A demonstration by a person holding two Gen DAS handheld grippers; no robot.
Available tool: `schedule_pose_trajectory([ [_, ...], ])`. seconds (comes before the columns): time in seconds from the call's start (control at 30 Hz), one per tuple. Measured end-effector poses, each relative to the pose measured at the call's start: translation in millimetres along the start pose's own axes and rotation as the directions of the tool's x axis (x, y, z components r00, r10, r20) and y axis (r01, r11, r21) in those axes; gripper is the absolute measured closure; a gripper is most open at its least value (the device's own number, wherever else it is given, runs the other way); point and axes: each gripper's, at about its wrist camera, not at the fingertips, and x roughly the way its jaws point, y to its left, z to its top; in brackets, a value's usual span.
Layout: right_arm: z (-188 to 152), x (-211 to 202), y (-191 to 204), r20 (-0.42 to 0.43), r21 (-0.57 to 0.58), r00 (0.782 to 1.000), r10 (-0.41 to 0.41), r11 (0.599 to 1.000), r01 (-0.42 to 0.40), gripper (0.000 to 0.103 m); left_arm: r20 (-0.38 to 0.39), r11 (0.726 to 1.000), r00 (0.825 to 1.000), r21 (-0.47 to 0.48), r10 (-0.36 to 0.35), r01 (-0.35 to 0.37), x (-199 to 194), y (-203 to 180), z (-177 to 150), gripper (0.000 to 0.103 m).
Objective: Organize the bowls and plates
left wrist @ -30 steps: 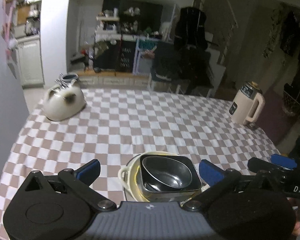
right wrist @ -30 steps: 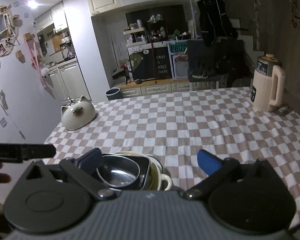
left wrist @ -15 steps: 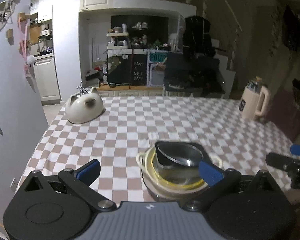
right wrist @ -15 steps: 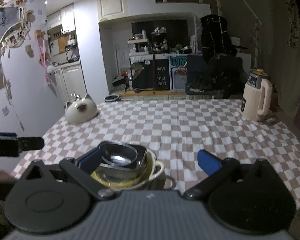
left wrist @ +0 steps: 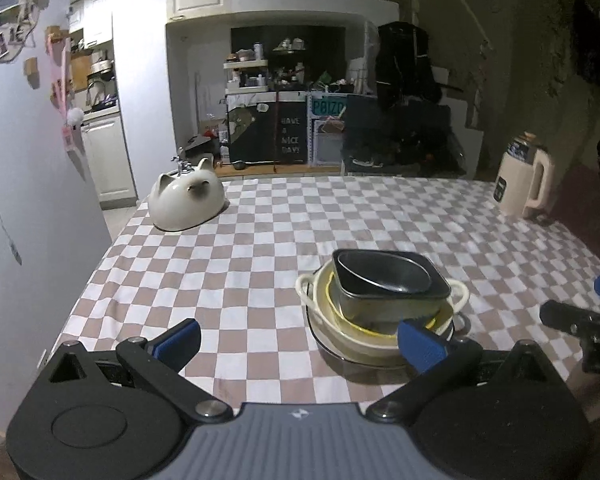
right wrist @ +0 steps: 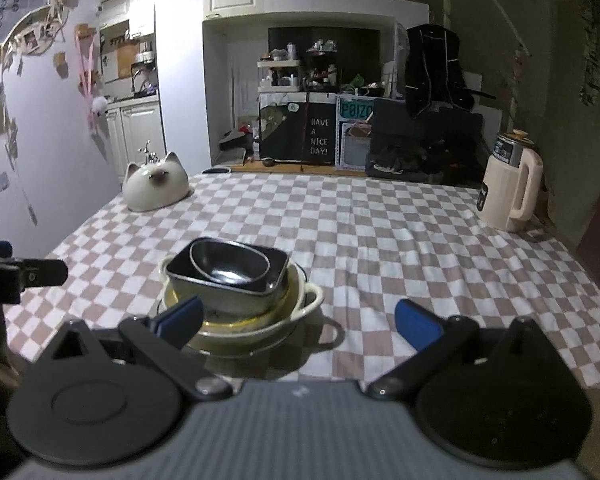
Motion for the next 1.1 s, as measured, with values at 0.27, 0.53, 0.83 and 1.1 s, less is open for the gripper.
schedule_pose_trajectory([
  [0.27, -3.0, 7.6, -1.1, -0.011, 0.018, 1.000, -0.006, 1.000, 0.007, 0.000, -0.012, 1.000, 1.000, 0.015, 0.000, 0.001, 7.2, -1.8, -6.8, 0.000],
  [0.53, -3.6, 15.3, 2.8, -0.017, 0.012, 1.000, -0.006, 1.000, 0.006, 0.000, -0.036, 1.000, 0.999, 0.018, 0.004, -0.003, 14.3, -0.5, -7.7, 0.000],
  [0.83, -3.6, 16.7, 2.6, -0.017, 0.008, 1.000, 0.000, 1.000, 0.000, 0.000, -0.036, 1.000, 0.999, 0.014, -0.004, 0.005, 14.5, 1.5, -7.9, 0.000],
  [1.1, -3.6, 16.7, 2.4, -0.016, 0.015, 1.000, 0.001, 1.000, -0.001, 0.000, -0.036, 1.000, 0.999, 0.014, -0.008, 0.009, 14.1, 0.3, -8.2, 0.000],
])
